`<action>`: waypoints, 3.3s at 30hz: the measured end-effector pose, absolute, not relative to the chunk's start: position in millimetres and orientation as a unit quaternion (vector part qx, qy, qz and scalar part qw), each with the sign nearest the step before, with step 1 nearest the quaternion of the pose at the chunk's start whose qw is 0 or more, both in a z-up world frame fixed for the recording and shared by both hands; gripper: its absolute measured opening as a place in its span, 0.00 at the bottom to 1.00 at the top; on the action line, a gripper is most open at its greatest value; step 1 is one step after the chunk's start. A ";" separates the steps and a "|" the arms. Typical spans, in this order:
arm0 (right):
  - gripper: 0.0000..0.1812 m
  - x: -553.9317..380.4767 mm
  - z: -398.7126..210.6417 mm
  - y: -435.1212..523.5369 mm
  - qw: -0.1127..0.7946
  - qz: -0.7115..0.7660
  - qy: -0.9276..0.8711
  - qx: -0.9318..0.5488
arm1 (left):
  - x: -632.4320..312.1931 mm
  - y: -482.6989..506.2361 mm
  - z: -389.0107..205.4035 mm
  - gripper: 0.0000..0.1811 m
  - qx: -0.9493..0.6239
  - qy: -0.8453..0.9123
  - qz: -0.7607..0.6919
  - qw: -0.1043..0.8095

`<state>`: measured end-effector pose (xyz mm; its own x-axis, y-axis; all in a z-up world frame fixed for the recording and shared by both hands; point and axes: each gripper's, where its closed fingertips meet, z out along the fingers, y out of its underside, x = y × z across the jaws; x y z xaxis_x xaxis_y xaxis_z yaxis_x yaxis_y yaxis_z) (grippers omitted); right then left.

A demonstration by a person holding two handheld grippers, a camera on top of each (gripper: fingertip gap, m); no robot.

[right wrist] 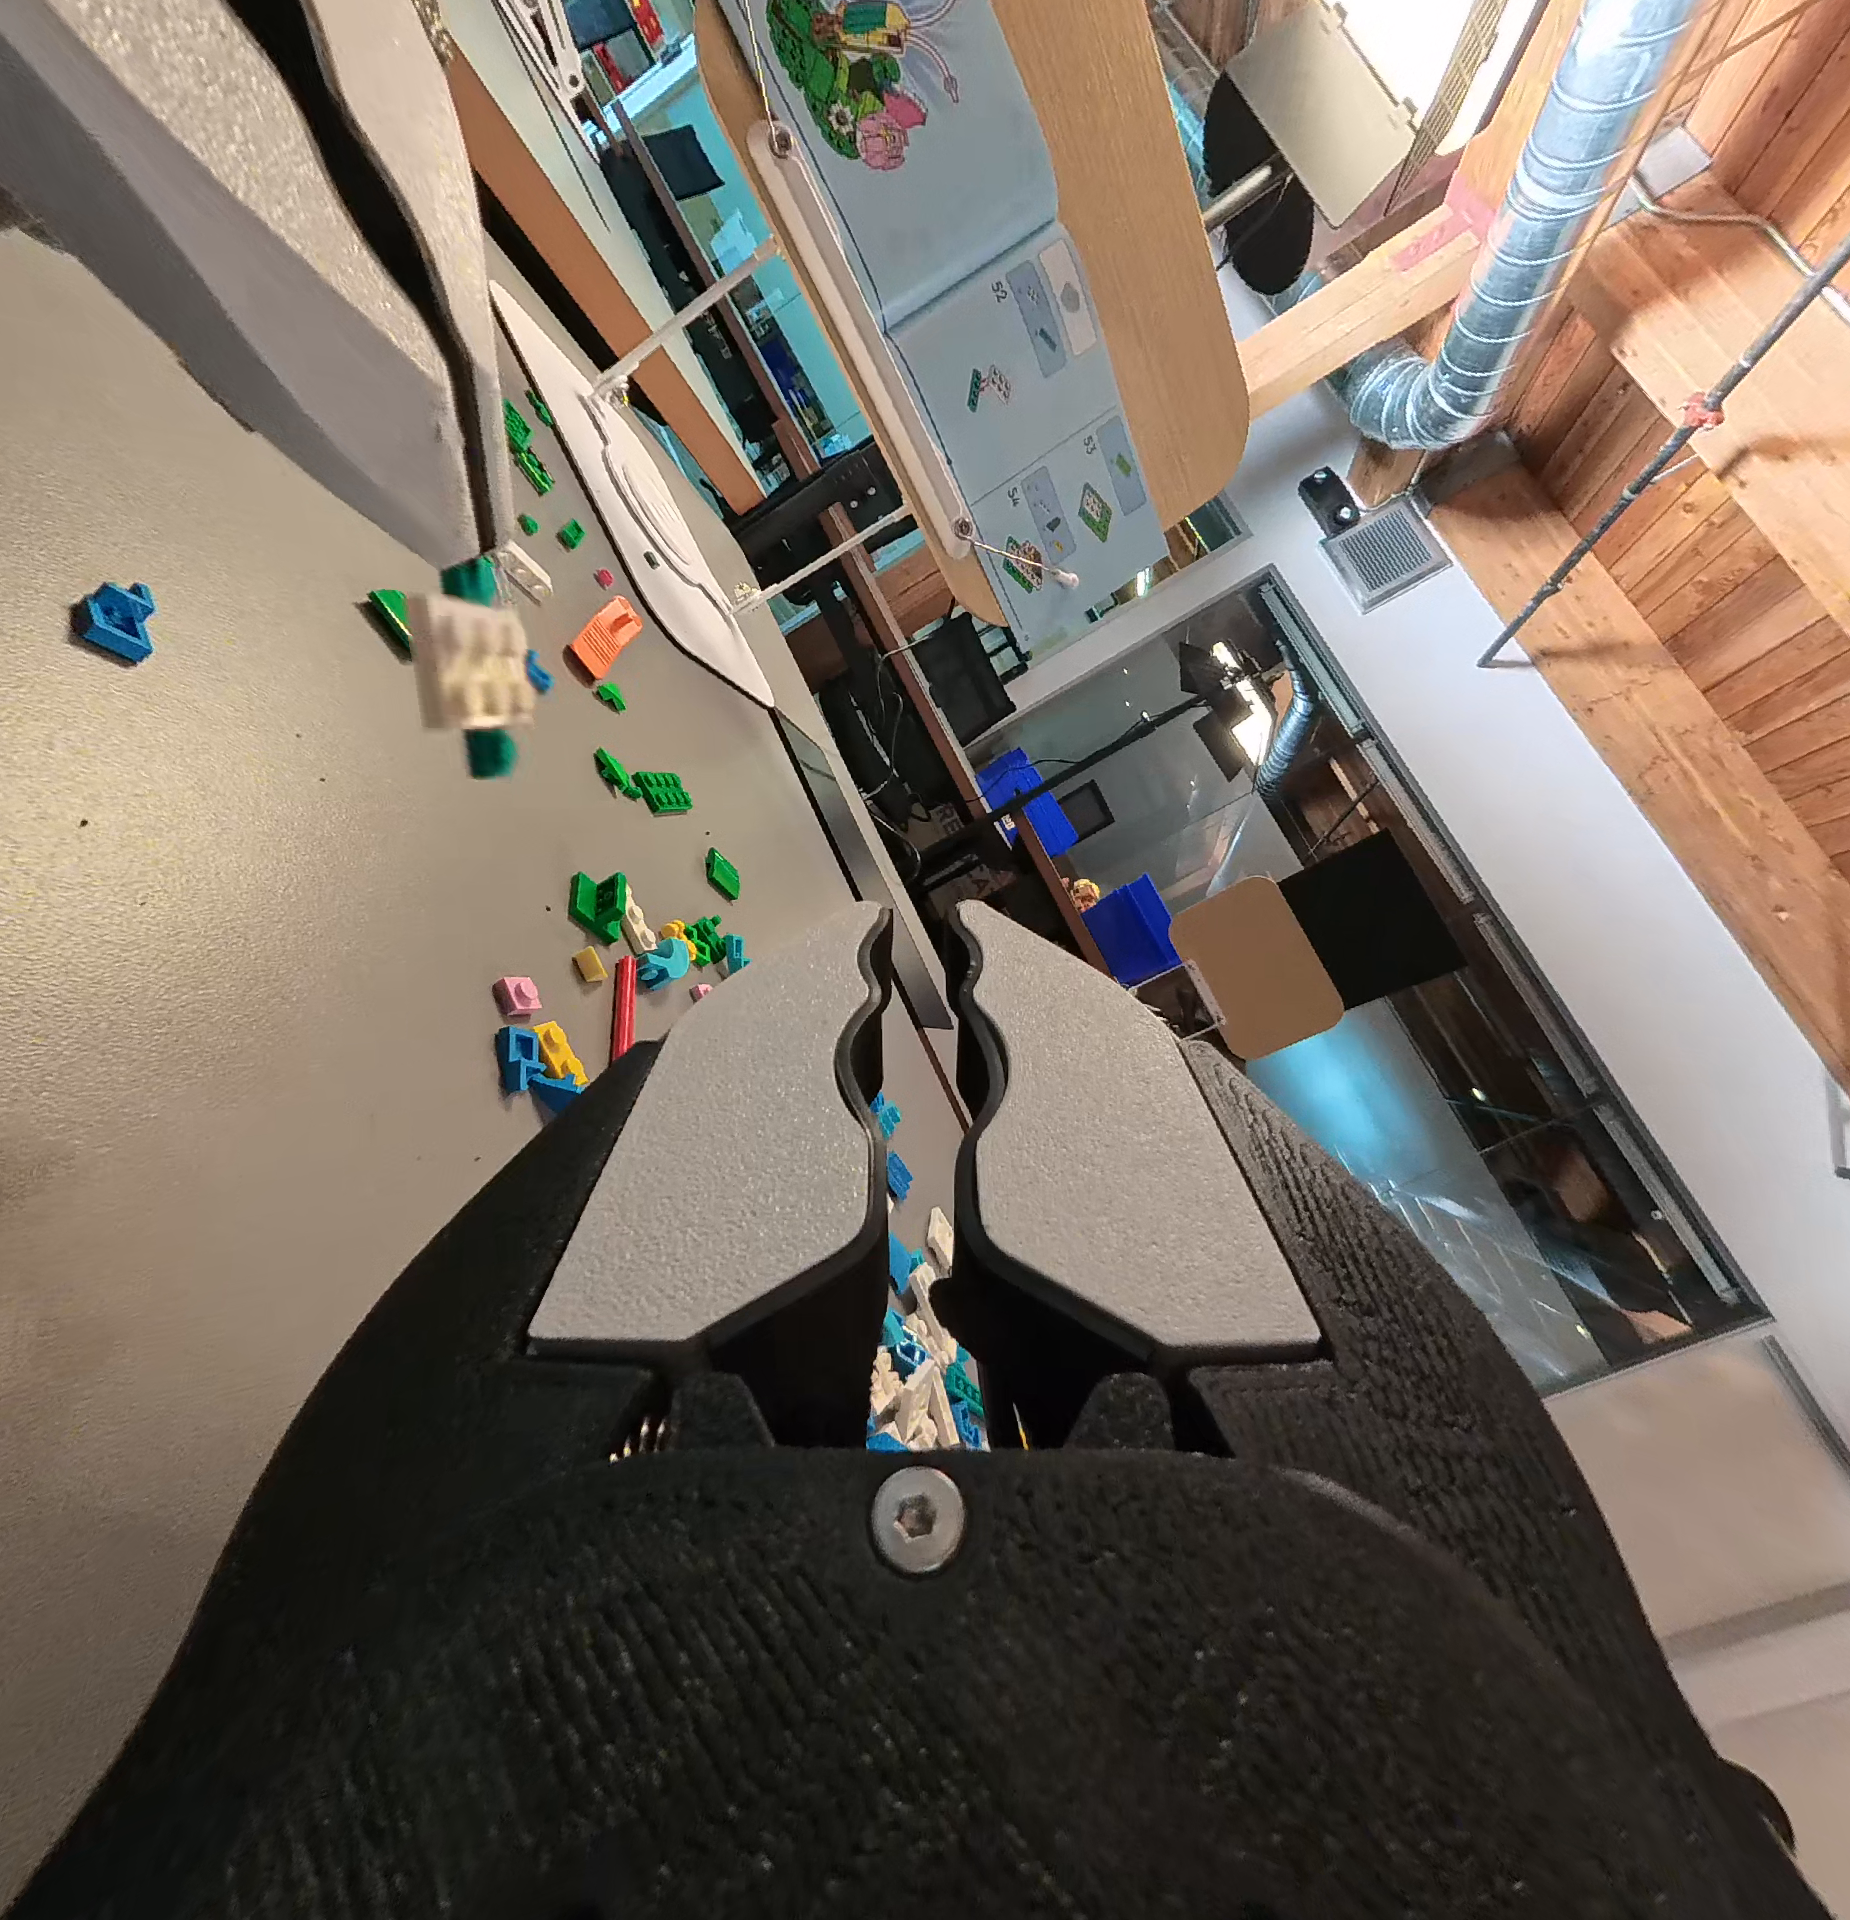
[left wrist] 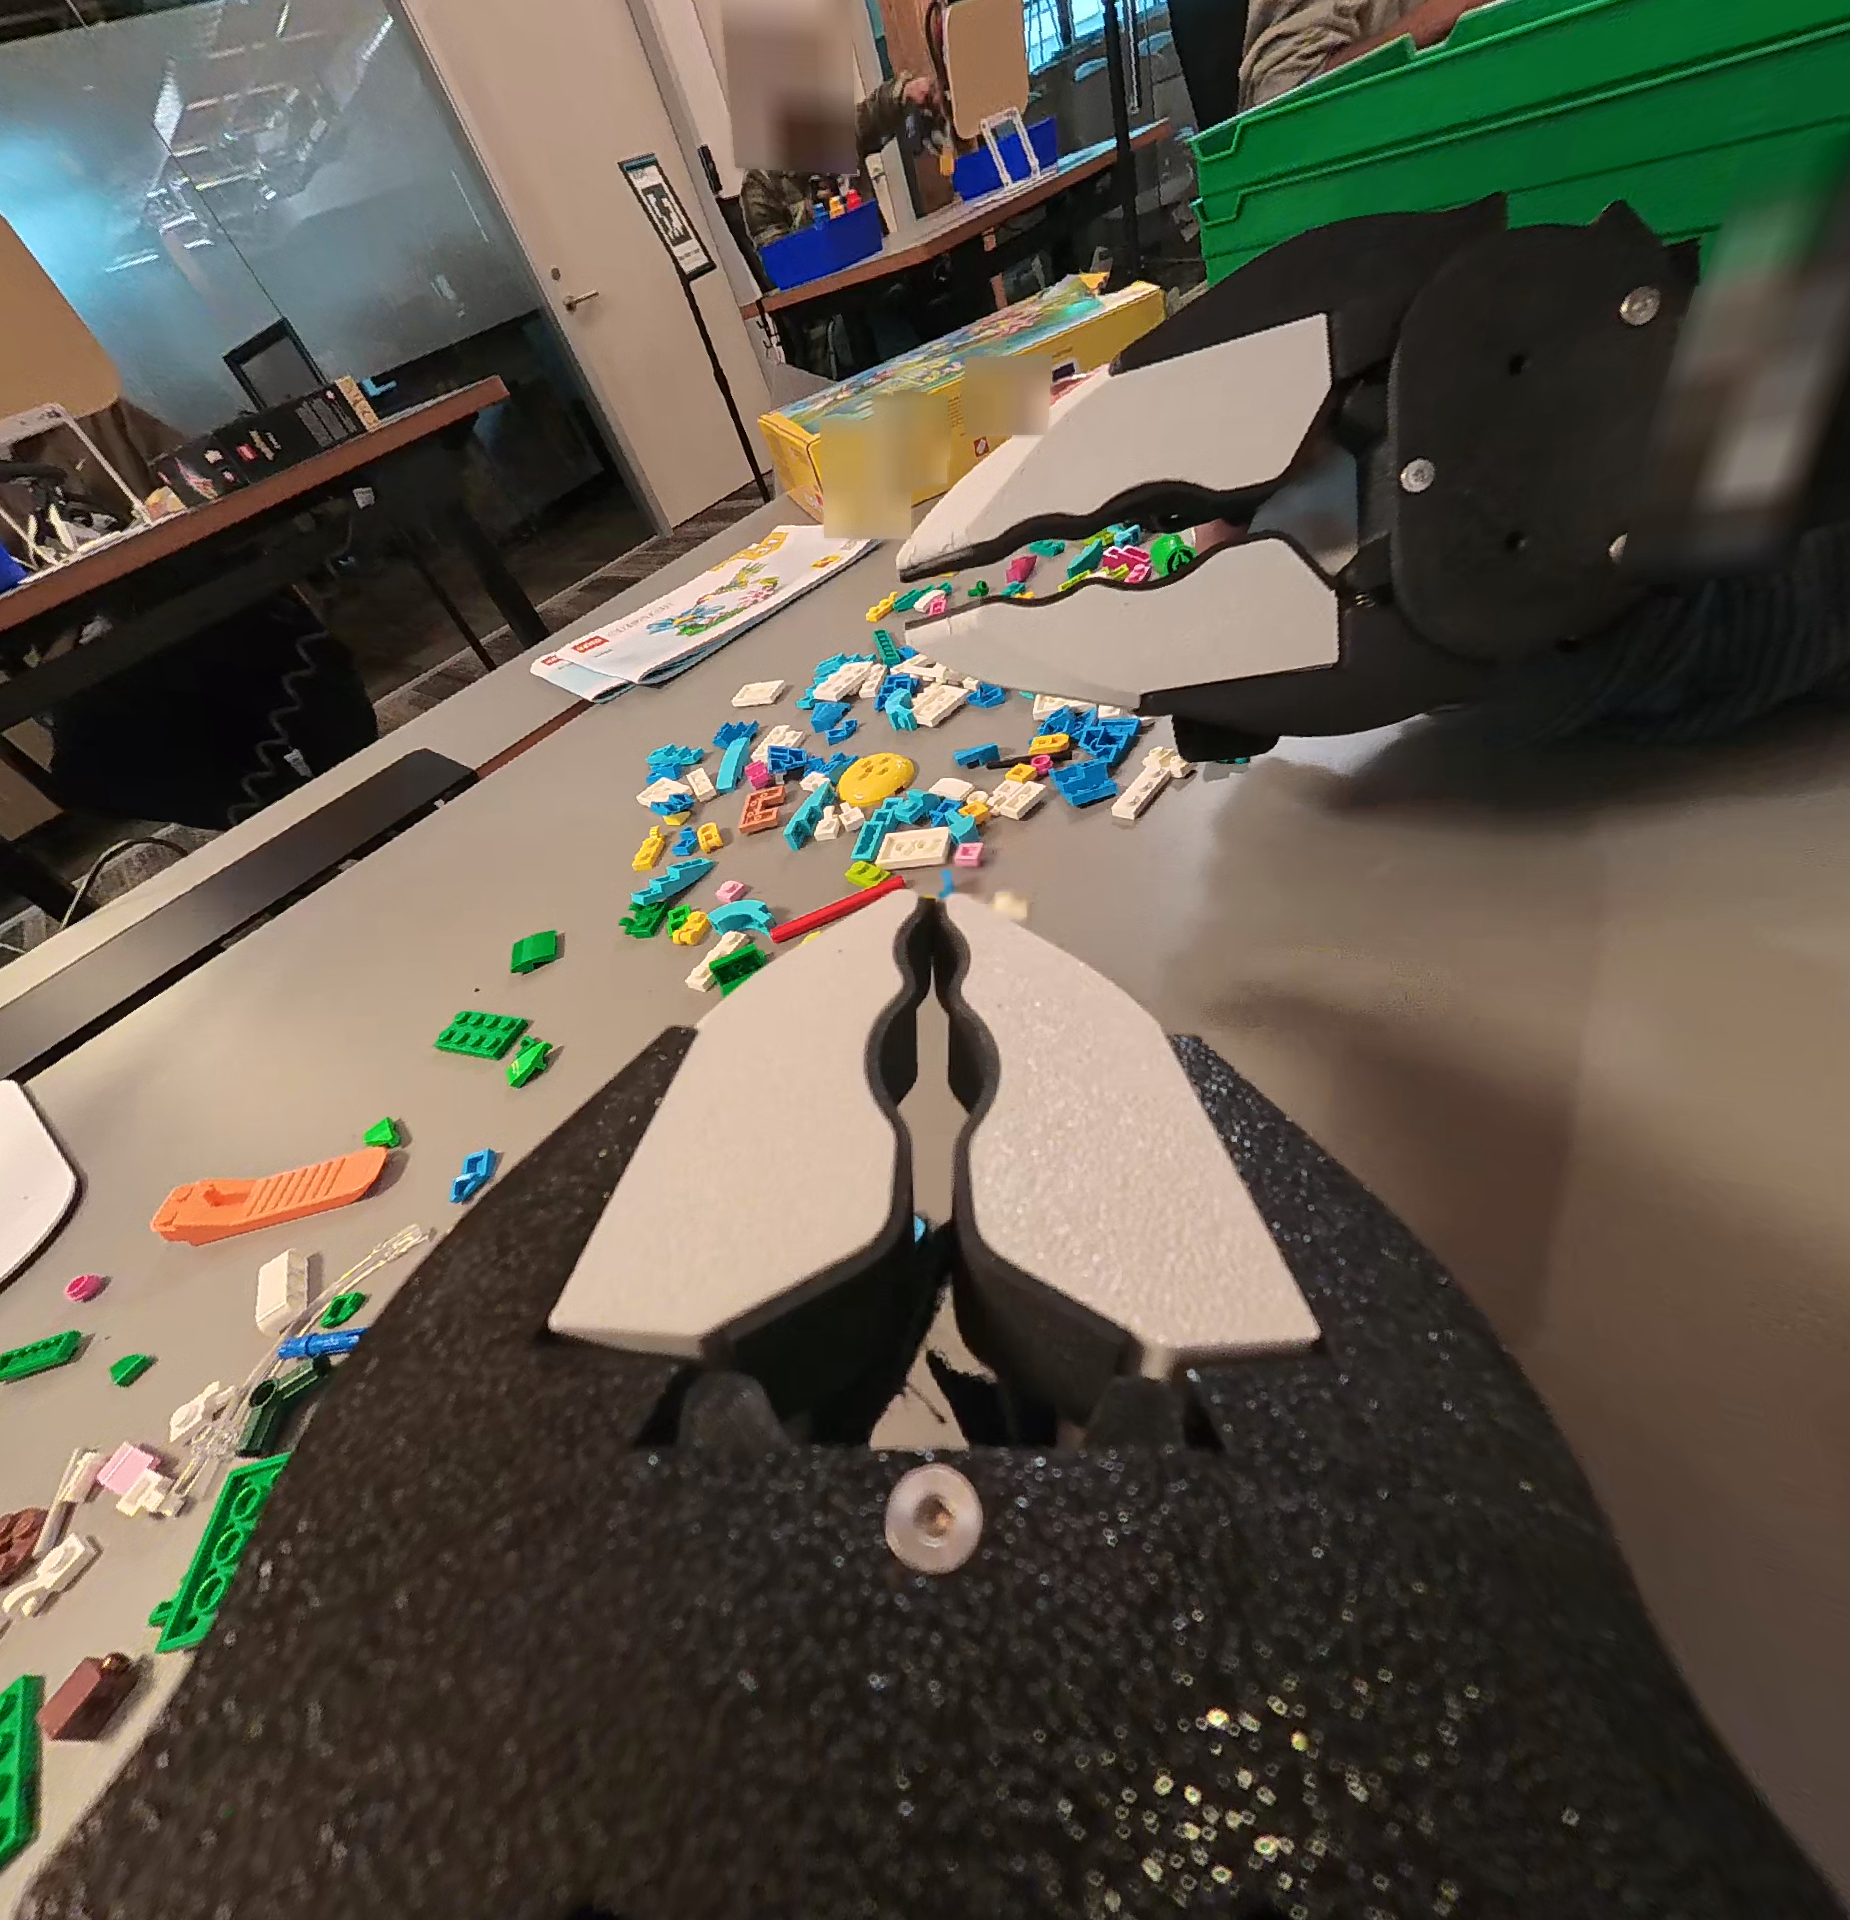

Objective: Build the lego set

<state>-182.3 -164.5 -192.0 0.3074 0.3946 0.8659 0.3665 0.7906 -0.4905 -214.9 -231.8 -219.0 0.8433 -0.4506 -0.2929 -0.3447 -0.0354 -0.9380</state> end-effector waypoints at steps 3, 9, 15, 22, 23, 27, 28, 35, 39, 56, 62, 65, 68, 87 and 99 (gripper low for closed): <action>0.04 -182.5 -192.5 -164.0 0.740 0.009 -0.589 -0.324 | -215.1 -231.3 -219.3 0.00 -0.720 0.276 -0.042 0.636; 0.04 -182.7 -192.6 -163.6 0.739 0.009 -0.589 -0.326 | -216.3 -230.6 -218.4 0.00 -0.718 0.273 -0.035 0.639; 0.04 -181.3 -191.3 -160.2 0.740 0.014 -0.582 -0.336 | -255.2 -234.9 -180.7 0.00 -0.662 0.175 0.029 0.729; 0.04 -180.0 -189.6 -157.4 0.740 0.027 -0.573 -0.350 | -283.5 -240.9 -165.8 0.00 -0.636 0.107 0.032 0.764; 0.04 -179.2 -189.0 -155.9 0.740 0.033 -0.569 -0.356 | -283.9 -239.7 -167.6 0.01 -0.640 0.107 0.036 0.760; 0.04 -174.6 -187.1 -147.0 0.739 0.060 -0.548 -0.387 | -276.9 -228.7 -190.6 0.08 -0.695 0.122 0.008 0.708; 0.04 -173.5 -186.8 -145.0 0.739 0.064 -0.544 -0.393 | -273.9 -224.8 -199.4 0.12 -0.717 0.124 -0.011 0.686; 0.02 -150.4 -163.5 -122.3 0.759 0.058 -0.477 -0.439 | -267.2 -225.9 -199.2 0.09 -0.715 0.134 -0.031 0.685; 0.02 -110.6 -147.6 -82.3 0.756 0.074 -0.398 -0.514 | -262.3 -225.5 -201.2 0.08 -0.715 0.152 -0.017 0.682; 0.00 -88.3 -168.1 -59.7 0.780 0.026 -0.364 -0.508 | -252.6 -226.2 -204.1 0.05 -0.710 0.187 0.002 0.679; 0.00 -82.6 -171.2 -52.7 0.773 0.052 -0.345 -0.531 | -249.1 -227.4 -203.7 0.02 -0.704 0.200 0.005 0.682; 0.00 -84.5 -172.6 -53.1 0.770 0.052 -0.351 -0.530 | -250.4 -227.6 -202.8 0.01 -0.703 0.195 -0.001 0.683; 0.00 -86.8 -174.1 -53.9 0.768 0.052 -0.358 -0.528 | -250.7 -227.6 -202.5 0.01 -0.703 0.193 -0.001 0.684; 0.03 -221.9 -199.2 -121.7 0.501 0.292 -0.539 -0.611 | -231.9 -219.5 -209.7 0.00 -0.687 0.269 0.091 0.669; 0.14 -348.8 -273.5 -100.7 0.130 0.215 -0.590 -0.768 | -232.4 -222.3 -207.1 0.00 -0.674 0.285 0.106 0.673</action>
